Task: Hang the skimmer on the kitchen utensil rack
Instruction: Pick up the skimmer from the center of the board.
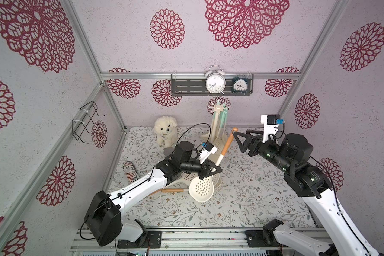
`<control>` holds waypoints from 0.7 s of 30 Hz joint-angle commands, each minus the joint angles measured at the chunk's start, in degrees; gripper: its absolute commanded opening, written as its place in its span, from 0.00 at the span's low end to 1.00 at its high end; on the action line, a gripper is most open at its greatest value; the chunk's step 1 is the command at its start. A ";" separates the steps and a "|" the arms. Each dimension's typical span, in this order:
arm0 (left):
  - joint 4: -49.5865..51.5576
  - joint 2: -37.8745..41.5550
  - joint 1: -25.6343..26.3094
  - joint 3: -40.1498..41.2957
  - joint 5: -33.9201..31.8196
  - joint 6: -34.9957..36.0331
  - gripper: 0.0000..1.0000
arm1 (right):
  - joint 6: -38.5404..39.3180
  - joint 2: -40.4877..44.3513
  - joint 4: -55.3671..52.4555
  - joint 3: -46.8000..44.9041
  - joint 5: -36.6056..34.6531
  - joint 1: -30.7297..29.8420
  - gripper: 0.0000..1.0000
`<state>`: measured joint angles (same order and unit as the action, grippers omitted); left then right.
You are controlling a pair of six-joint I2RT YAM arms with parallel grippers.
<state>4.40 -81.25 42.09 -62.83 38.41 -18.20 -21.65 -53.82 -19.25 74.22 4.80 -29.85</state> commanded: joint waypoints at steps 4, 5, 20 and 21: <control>2.83 5.65 3.42 -0.19 -24.52 -2.75 0.00 | -6.01 2.44 18.49 -10.64 3.84 -0.27 0.99; 2.35 6.12 4.22 -0.10 -26.38 -2.84 0.00 | -7.90 1.55 21.73 -12.13 6.14 -0.34 0.99; 1.84 4.72 8.55 -2.91 -31.64 -3.36 0.00 | -17.31 -7.36 41.54 -17.18 18.95 -1.43 0.59; 1.91 4.70 8.78 -3.00 -31.89 -3.25 0.00 | -17.15 -7.90 40.45 -16.55 18.17 -1.36 0.59</control>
<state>8.03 -76.31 49.67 -63.53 7.60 -21.47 -38.09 -60.97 18.41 55.42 22.41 -30.96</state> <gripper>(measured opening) 0.158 0.594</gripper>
